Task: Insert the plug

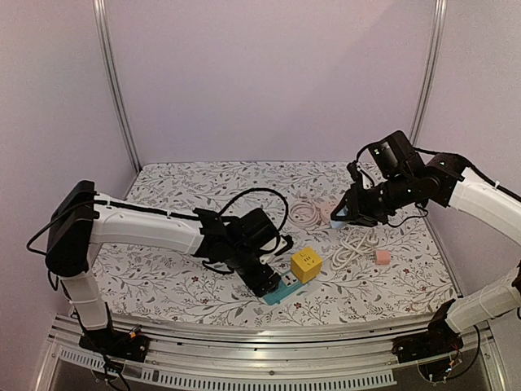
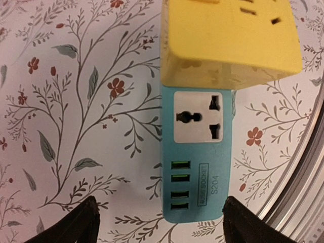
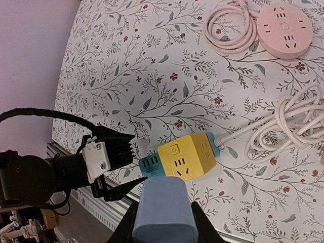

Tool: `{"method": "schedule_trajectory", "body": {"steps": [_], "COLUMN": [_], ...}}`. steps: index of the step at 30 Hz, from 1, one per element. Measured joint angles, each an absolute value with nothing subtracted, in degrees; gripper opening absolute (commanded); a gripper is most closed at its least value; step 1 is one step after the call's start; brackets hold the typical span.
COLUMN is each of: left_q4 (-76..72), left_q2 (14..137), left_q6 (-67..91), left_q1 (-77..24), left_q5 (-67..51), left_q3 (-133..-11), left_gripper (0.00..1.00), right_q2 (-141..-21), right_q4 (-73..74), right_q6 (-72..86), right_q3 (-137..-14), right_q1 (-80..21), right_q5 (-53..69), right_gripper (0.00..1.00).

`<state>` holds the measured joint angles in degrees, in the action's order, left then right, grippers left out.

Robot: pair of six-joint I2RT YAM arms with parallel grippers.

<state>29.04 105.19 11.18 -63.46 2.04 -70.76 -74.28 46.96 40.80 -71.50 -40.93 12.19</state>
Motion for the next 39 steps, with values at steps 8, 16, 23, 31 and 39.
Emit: {"method": "schedule_trajectory", "body": {"steps": [8, 16, 23, 31, 39], "left_q4": [28.25, 28.08, 28.84, 29.41, 29.41], "left_q2": [109.6, 113.16, 114.39, 114.45, 114.21], "left_q6": [10.81, 10.85, 10.87, 12.36, 21.45], "left_q1": [-64.53, -66.13, -66.15, -66.15, -63.96], "left_q5": [1.74, 2.13, 4.93, 7.2, 9.47], "left_q3": [-73.6, -75.33, -76.16, -76.49, -75.85], "left_gripper": [0.83, 0.69, 0.28, 0.0, 0.0], "right_q2": [-73.3, -73.23, -73.23, -73.23, -73.23], "right_q4": [48.36, 48.69, 48.69, 49.41, 53.08], "right_q6": [43.11, 43.81, 43.9, 44.16, 47.59], "right_q3": [-70.65, -70.41, -70.41, -70.41, -70.41], "right_q1": [-40.93, -40.93, -40.93, -40.93, -40.93], "right_q5": [9.78, 9.26, 9.13, 7.51, 0.69], "right_gripper": [0.0, 0.0, 0.0, 0.0, 0.0]}}
